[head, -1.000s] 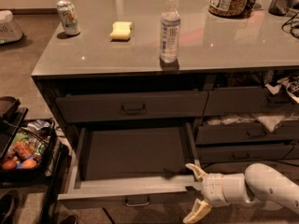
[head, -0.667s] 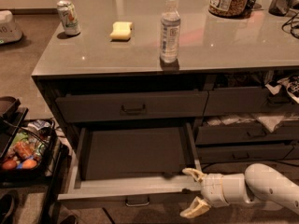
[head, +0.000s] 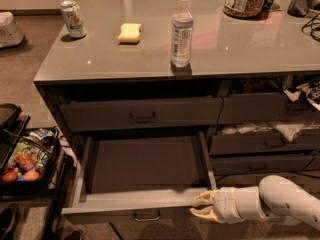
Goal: Close middle drawer
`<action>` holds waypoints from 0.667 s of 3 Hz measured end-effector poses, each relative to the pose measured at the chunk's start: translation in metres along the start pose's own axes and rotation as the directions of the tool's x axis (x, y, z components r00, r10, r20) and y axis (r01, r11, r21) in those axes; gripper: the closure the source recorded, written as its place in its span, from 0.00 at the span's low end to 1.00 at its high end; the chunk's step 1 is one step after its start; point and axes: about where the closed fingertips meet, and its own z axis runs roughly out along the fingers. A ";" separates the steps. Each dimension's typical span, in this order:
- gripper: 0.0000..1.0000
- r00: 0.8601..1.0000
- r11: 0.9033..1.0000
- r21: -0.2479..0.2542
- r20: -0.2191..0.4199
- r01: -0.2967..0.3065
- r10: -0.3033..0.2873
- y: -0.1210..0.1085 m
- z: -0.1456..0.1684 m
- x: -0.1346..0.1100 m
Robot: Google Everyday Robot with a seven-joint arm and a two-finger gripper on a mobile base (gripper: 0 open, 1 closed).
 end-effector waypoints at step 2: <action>1.00 1.000 0.996 -0.088 0.010 -0.008 0.009 0.039 0.052 0.048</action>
Offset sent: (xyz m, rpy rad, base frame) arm -0.0483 0.0240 -0.1253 0.0308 0.1227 0.0917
